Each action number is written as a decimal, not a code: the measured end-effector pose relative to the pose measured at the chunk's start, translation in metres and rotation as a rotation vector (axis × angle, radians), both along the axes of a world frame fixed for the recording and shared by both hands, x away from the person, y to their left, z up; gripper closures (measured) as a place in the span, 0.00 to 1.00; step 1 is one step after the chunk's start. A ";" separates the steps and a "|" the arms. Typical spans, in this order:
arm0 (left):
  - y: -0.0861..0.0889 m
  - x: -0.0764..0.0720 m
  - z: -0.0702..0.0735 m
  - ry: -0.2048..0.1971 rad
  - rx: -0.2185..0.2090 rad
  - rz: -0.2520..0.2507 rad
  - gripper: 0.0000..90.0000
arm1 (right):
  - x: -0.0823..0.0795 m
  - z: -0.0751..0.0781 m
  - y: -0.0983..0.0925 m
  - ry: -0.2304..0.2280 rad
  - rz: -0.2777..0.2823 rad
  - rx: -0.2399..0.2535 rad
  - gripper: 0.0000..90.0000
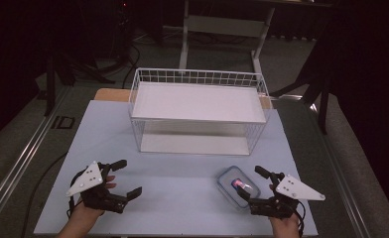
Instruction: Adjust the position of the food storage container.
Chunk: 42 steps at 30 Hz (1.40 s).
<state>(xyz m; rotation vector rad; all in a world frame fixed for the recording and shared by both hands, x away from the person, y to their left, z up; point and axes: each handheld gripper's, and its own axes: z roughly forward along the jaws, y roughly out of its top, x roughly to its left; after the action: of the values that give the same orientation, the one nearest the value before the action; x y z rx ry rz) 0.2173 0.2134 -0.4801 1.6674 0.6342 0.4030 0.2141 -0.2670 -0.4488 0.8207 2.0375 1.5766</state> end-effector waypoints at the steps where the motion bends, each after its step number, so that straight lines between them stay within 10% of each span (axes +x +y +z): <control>1: 0.000 0.000 0.000 -0.002 0.000 0.001 0.02 | -0.001 0.001 -0.001 0.000 0.008 0.004 0.14; 10: -0.003 -0.002 0.001 -0.008 0.005 -0.007 0.01 | 0.001 0.009 -0.011 0.090 0.054 0.037 0.16; 18: -0.005 -0.002 0.001 -0.008 0.013 -0.008 0.02 | 0.007 -0.011 -0.026 0.229 0.037 -0.050 0.29; 32: -0.007 -0.001 0.001 -0.010 0.021 -0.015 0.02 | 0.004 -0.047 -0.059 0.355 0.081 -0.258 0.98; 42: -0.008 -0.001 0.000 -0.013 0.028 -0.012 0.02 | 0.017 -0.060 -0.065 0.387 0.032 -0.301 1.00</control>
<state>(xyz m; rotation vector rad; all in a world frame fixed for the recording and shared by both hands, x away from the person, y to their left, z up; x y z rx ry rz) 0.2168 0.2054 -0.4800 1.6930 0.6112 0.4161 0.2313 -0.3317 -0.5085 1.0389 2.4892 1.1475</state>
